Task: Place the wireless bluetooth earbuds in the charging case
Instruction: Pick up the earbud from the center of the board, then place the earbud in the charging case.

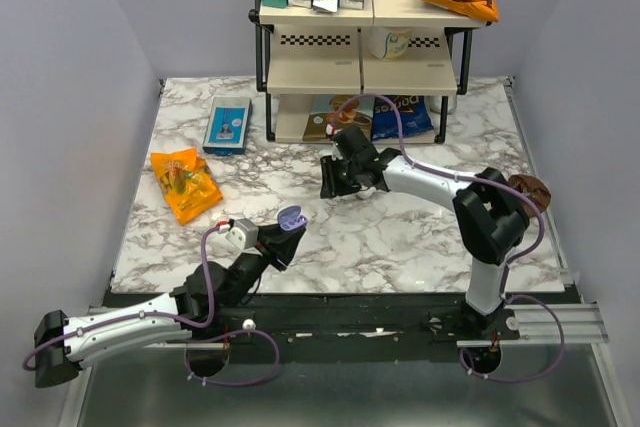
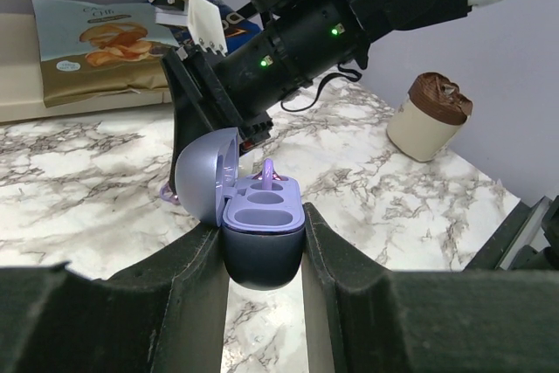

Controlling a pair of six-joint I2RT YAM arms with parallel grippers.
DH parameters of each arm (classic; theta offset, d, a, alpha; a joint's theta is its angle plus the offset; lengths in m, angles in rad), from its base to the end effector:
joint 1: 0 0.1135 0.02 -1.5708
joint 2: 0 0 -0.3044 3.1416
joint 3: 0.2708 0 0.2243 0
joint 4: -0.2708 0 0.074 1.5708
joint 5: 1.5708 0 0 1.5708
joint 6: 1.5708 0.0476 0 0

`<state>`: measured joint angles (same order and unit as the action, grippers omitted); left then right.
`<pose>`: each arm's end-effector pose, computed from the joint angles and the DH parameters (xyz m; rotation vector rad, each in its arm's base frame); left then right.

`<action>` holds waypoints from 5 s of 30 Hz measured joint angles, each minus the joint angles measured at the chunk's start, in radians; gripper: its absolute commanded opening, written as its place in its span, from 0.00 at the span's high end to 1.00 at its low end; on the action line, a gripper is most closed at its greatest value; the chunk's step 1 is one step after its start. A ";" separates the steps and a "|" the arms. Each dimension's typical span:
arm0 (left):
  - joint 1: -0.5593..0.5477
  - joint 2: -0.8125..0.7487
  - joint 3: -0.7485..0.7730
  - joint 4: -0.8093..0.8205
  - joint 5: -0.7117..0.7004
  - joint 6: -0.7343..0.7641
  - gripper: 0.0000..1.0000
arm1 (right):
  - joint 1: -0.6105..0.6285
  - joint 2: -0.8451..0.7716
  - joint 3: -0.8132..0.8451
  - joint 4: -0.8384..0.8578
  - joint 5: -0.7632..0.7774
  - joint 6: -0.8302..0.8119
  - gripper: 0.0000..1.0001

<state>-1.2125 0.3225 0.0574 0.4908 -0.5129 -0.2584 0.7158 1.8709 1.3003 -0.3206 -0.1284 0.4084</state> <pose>0.0458 -0.0556 0.2371 0.2266 1.4135 -0.8811 0.2982 0.2674 0.2438 -0.4499 2.5237 0.6222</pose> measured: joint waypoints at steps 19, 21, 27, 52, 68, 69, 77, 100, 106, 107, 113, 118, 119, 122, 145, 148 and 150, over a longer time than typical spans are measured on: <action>0.000 -0.012 0.000 -0.010 -0.003 0.000 1.00 | -0.001 0.117 0.102 -0.023 0.057 -0.028 0.52; 0.000 -0.012 0.000 -0.010 -0.003 0.000 1.00 | 0.003 0.120 0.108 -0.022 0.057 -0.028 0.52; 0.000 -0.012 0.000 -0.010 -0.003 0.000 1.00 | 0.011 0.138 0.118 -0.021 0.056 -0.029 0.53; 0.000 0.000 0.000 -0.010 -0.003 0.000 1.00 | 0.026 0.153 0.088 -0.025 0.154 -0.093 0.63; 0.000 0.008 0.000 -0.007 -0.003 0.000 1.00 | 0.026 0.029 -0.101 0.033 0.214 -0.151 0.94; 0.000 0.008 0.000 -0.007 -0.003 0.000 1.00 | 0.026 0.023 -0.111 0.039 0.214 -0.156 0.96; 0.000 0.009 0.000 -0.005 -0.003 0.000 1.00 | 0.069 -0.082 -0.254 0.109 0.214 -0.292 0.99; 0.000 0.039 0.000 0.092 -0.002 0.007 1.00 | 0.212 -0.306 -0.407 0.074 0.045 -0.585 0.94; 0.000 0.041 0.000 0.092 0.000 0.007 1.00 | 0.212 -0.271 -0.381 0.040 0.061 -0.599 0.99; 0.000 0.041 0.000 0.092 0.000 0.007 1.00 | 0.212 -0.267 -0.381 0.034 0.063 -0.601 0.99; 0.000 0.042 0.000 0.092 0.000 0.007 1.00 | 0.212 -0.264 -0.383 0.034 0.079 -0.601 0.99; -0.001 0.043 0.000 0.093 0.000 0.007 1.00 | 0.212 -0.264 -0.384 0.037 0.086 -0.597 0.99; 0.000 0.043 0.000 0.093 0.000 0.007 1.00 | 0.212 -0.264 -0.386 0.044 0.086 -0.592 0.99; -0.001 0.043 0.000 0.093 0.000 0.007 1.00 | 0.212 -0.278 -0.410 0.074 0.085 -0.574 0.99; 0.004 0.040 0.238 -0.073 0.322 -0.008 1.00 | 0.212 -1.065 -0.352 0.069 -0.512 -0.373 0.99; 0.021 0.113 0.323 -0.075 0.470 -0.010 1.00 | 0.212 -1.062 -0.331 0.080 -0.639 -0.336 0.99; 0.043 0.163 0.385 -0.084 0.577 -0.017 1.00 | 0.212 -1.062 -0.309 0.095 -0.710 -0.313 0.99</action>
<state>-1.1698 0.4858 0.4423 0.4068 0.0639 -0.2752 0.9283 0.8093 0.9913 -0.2253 -0.8383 0.0956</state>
